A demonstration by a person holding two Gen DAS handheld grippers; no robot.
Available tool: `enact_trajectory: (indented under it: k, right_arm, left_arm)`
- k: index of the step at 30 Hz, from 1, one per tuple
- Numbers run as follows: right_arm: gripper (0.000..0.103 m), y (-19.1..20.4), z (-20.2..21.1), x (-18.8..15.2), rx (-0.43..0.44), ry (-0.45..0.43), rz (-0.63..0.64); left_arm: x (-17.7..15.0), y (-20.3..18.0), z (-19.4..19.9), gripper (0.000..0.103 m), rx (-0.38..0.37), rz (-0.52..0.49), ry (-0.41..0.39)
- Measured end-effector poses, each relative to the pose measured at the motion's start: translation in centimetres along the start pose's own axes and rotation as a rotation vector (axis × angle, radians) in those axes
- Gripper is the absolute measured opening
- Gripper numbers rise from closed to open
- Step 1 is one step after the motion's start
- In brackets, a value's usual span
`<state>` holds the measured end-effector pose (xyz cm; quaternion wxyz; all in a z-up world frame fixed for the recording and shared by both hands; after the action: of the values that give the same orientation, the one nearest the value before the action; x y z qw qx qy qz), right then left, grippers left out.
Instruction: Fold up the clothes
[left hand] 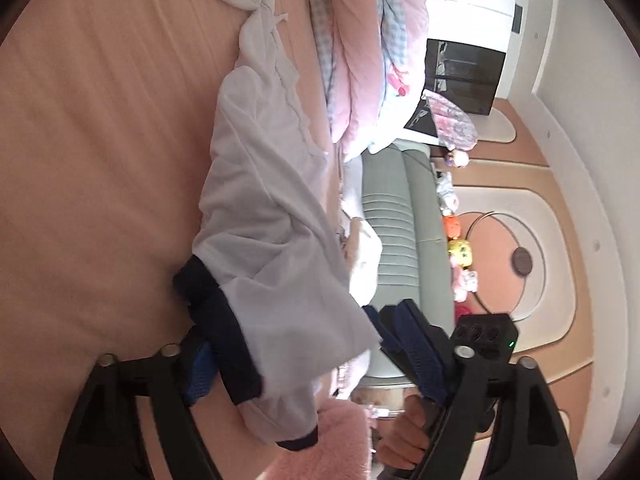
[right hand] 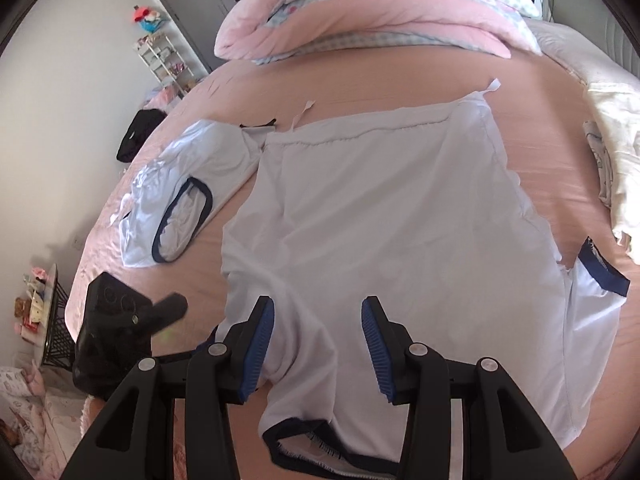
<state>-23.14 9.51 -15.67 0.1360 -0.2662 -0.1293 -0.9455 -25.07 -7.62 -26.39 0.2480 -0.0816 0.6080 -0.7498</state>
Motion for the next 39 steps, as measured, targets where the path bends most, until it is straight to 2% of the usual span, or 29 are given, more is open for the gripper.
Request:
enact_trajectory:
  k: [1, 2, 3, 4, 8, 11, 15, 17, 19, 21, 22, 24, 27, 30, 33, 35, 39]
  right_arm:
    - [0.045, 0.0, -0.5, 0.1, -0.017, 0.013, 0.011]
    - [0.045, 0.0, -1.0, 0.1, -0.045, 0.032, 0.023]
    - [0.045, 0.0, -1.5, 0.1, -0.074, 0.05, 0.036]
    - [0.045, 0.1, -1.9, 0.1, -0.086, 0.061, 0.042]
    - [0.045, 1.1, -1.9, 0.1, -0.044, 0.055, 0.052]
    - [0.045, 2.3, -2.2, 0.5, -0.05, 0.066, 0.119]
    - [0.045, 6.2, -4.7, 0.1, 0.027, 0.113, 0.212]
    - [0.045, 8.1, -7.0, -1.2, 0.028, 0.172, 0.257]
    - [0.045, 10.0, -9.1, -3.3, 0.029, 0.232, 0.306]
    - [0.047, 11.0, -10.1, -4.7, -0.01, 0.235, 0.385]
    - [0.048, 11.5, -10.6, -5.5, -0.03, 0.236, 0.425]
    - [0.048, 11.7, -10.5, -5.8, -0.048, 0.245, 0.437]
    - [0.048, 9.8, -9.4, -5.0, -0.077, 0.24, 0.373]
    - [0.048, 6.6, -8.9, -5.1, -0.169, 0.253, 0.325]
    - [0.048, 5.9, -8.2, -5.5, -0.185, 0.251, 0.313]
    - [0.048, 7.3, -7.6, -5.1, -0.179, 0.22, 0.339]
    - [0.048, 11.5, -7.3, -4.1, -0.138, 0.167, 0.396]
  left_arm:
    - [-0.1, 0.4, -0.1, 0.001, 0.074, -0.042, -0.012]
    - [-0.2, 0.9, 0.1, 0.002, 0.149, -0.081, -0.024]
    - [-0.3, 1.0, 0.3, 0.002, 0.185, -0.1, -0.029]
    - [-0.5, 0.6, 0.8, 0.002, 0.176, -0.103, -0.034]
    - [0.1, -2.4, 5.3, 0.002, 0.111, -0.148, -0.108]
    - [1.6, -5.0, 9.7, 0.002, 0.141, -0.231, -0.152]
    - [4.3, -7.1, 12.3, 0.002, 0.305, -0.348, -0.172]
    - [5.3, -7.0, 12.5, 0.002, 0.382, -0.38, -0.167]
    - [5.8, -5.9, 11.9, 0.002, 0.513, -0.423, -0.163]
    - [6.4, -2.8, 11.7, 0.003, 0.685, -0.438, -0.136]
    - [6.6, -1.6, 12.0, 0.003, 0.727, -0.424, -0.132]
    - [6.7, -0.3, 12.9, 0.003, 0.736, -0.369, -0.146]
    - [5.9, 0.2, 14.0, 0.004, 0.732, -0.317, -0.181]
    - [4.9, 0.3, 15.1, 0.009, 0.722, -0.278, -0.23]
    - [3.8, -0.8, 16.2, 0.026, 0.705, -0.277, -0.323]
    - [3.2, -1.4, 17.4, 0.059, 0.676, -0.258, -0.395]
    - [1.4, 1.6, 16.9, 0.06, 0.648, -0.113, -0.421]
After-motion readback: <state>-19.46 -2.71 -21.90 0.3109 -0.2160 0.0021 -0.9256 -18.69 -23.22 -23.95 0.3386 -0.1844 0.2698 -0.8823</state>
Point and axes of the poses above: each gripper's, at about its wrist camera, not at the fingertips, and z roughly against the way its jaws point, y to its left, x to its top, the point moved 10 cm from there along -z, roughly the way its jaws point, and after that the axes turned 14 degrees about z, right-handed, at the moved point
